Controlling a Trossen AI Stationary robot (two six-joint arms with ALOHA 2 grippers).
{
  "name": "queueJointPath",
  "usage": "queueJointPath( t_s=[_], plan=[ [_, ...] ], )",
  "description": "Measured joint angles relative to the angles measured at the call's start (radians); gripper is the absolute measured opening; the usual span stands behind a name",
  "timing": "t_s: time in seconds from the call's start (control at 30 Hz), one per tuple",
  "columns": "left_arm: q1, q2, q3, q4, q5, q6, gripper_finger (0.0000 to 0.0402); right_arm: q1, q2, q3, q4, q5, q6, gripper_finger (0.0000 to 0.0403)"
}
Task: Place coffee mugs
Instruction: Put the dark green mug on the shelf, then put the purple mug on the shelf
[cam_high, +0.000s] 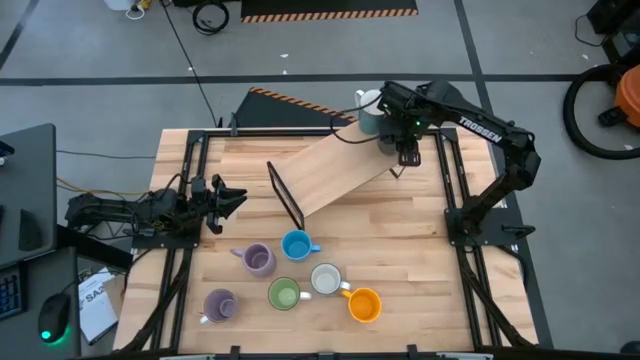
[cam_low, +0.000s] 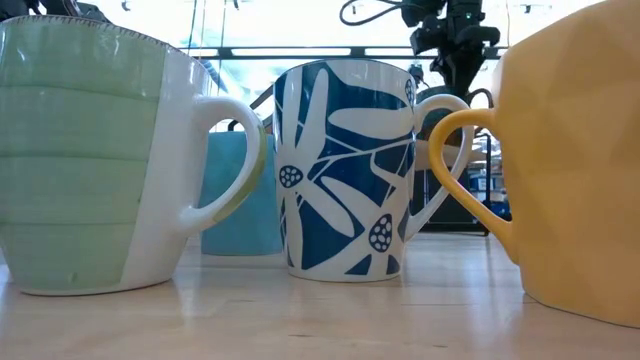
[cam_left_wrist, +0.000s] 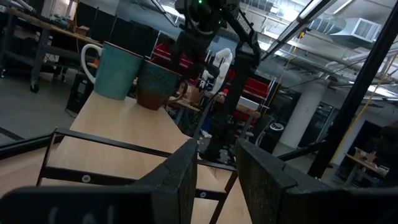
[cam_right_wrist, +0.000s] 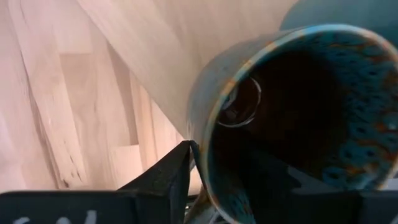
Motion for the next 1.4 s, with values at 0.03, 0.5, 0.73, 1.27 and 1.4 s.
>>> queueJointPath(
  t_s=[0.03,0.5,0.73,1.27,1.4],
  plan=[
    [0.000,0.000,0.000,0.000,0.000,0.000,0.0116,0.000,0.000,0.006,-0.001,0.001,0.012,0.0147],
    [0.000,0.000,0.000,0.000,0.003,-0.038,0.0116,0.098,-0.002,0.207,-0.055,0.001,0.148,0.0177],
    [0.000,0.000,0.000,-0.010,0.152,-0.071,0.0116,0.186,-0.002,0.193,0.069,-0.135,0.254,0.0176],
    [-0.070,0.005,0.049,-0.174,0.239,-0.070,0.0116,0.459,-0.003,-0.093,0.507,-0.076,0.332,0.0175],
    [-0.092,0.040,0.115,-0.283,0.157,-0.068,0.0116,0.503,-0.003,-0.159,0.618,-0.075,0.358,0.0175]
  ],
)
